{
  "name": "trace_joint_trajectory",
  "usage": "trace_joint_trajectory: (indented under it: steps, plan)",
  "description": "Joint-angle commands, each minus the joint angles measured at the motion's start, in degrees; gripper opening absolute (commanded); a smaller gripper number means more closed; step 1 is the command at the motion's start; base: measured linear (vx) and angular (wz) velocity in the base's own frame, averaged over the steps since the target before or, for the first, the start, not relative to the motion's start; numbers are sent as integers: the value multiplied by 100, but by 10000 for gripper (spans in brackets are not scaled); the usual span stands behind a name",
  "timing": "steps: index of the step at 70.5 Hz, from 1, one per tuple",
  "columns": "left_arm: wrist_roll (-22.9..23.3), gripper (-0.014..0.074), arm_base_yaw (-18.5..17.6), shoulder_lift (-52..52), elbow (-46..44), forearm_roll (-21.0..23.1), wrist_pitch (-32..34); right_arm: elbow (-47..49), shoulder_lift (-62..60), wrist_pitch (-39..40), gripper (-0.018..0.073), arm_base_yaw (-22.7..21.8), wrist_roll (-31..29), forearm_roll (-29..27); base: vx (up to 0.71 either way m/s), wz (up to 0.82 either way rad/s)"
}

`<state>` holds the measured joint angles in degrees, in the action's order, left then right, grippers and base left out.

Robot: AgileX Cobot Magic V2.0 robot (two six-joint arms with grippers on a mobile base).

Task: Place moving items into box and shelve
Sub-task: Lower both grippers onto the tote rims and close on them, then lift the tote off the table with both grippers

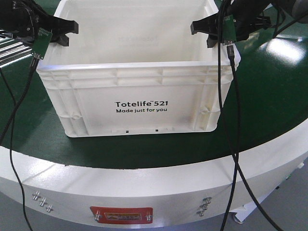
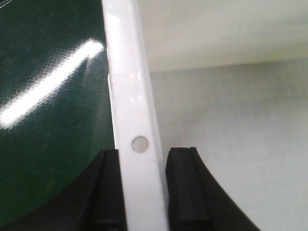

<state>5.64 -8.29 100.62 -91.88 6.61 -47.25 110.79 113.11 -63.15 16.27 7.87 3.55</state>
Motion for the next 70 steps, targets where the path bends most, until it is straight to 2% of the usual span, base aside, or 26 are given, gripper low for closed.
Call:
trace_joint_trajectory:
  steps: [1, 18, 30, 70]
  plan:
    - [-200, -23, -60, -222, -176, 324, 193, 195, -339, 149, -15, -10, -99, 32, 0, 0]
    - [-200, -20, -60, -345, -193, 293, 240, 195, -471, 273, -15, -10, -141, 31, 0, 0]
    - [-200, -20, -60, -533, -193, 104, 269, 195, -650, 254, -12, -10, -146, 38, 0, 0]
    - [-200, -20, -60, -1063, -193, 121, -192, 195, -1411, -197, -12, 1, -340, 14, 0, 0]
